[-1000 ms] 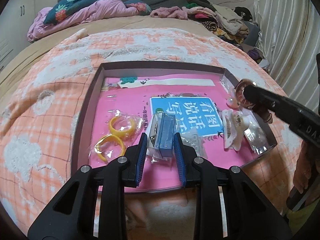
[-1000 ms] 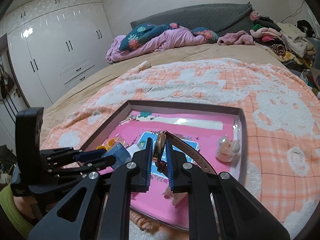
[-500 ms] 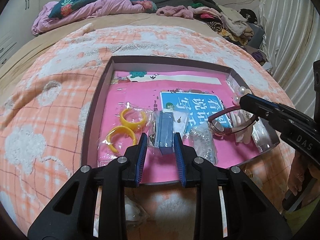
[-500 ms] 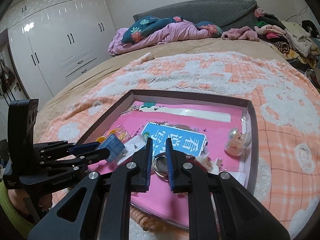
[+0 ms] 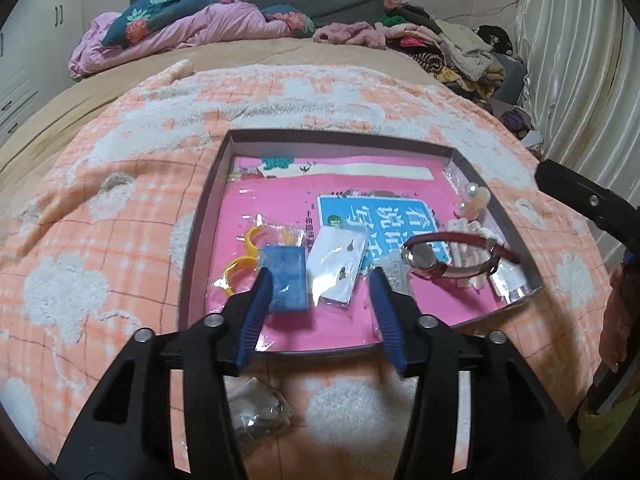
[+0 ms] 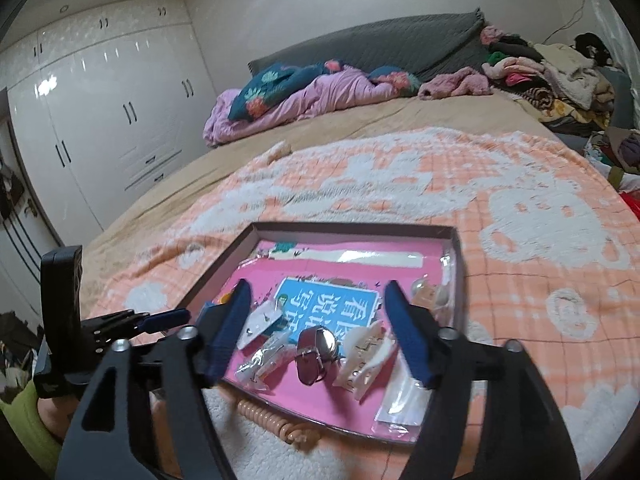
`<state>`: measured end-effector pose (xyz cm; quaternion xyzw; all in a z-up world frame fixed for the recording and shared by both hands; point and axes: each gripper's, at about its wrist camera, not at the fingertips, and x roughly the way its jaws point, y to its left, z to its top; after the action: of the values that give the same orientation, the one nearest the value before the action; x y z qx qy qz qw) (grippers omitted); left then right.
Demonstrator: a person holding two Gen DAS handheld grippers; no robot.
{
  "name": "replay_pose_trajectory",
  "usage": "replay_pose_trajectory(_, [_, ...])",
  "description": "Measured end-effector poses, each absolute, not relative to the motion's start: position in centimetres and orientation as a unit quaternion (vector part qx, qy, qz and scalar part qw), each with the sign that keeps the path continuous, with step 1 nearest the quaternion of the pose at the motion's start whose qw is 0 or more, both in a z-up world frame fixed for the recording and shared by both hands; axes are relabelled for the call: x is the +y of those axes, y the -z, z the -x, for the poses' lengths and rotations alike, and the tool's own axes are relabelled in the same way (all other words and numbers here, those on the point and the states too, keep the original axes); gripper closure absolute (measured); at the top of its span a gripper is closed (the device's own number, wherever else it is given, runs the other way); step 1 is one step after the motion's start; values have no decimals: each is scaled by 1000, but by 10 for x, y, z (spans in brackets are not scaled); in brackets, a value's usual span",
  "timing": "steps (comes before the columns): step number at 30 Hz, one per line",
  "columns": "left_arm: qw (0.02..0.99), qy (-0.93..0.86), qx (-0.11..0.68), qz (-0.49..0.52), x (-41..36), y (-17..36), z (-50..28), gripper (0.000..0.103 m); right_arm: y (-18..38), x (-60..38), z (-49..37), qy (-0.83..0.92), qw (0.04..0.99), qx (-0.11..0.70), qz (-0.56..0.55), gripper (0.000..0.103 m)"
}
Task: Organize jewelry
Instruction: 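Withdraw both tools from the box toward the last items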
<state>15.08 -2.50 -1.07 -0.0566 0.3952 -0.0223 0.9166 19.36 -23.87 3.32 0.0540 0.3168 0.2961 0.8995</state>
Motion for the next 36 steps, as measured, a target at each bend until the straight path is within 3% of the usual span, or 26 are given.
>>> replay_pose_trajectory(5, [927,18,370,60,-22,-10,-137,36,-49,-255,-176,-286,909,294,-68,17])
replay_pose_trajectory(9, [934,13,351,66,-16,-25,-123,20,-61,-263,-160,-285,915,278,-70,14])
replay_pose_trajectory(11, [936,9,345,66,-13,-31,-116,19,-68,-263,-152,-287,918,267,-68,13])
replay_pose_trajectory(14, [939,2,335,71,-6,-39,-108,10,-74,-261,-140,-290,920,256,-66,11])
replay_pose_trajectory(24, [944,-14,322,64,6,-49,-82,10,-82,-245,-111,-300,920,247,-45,7])
replay_pose_trajectory(36, [933,-24,357,52,19,-20,-68,10,-52,-218,-106,-301,907,295,-21,7])
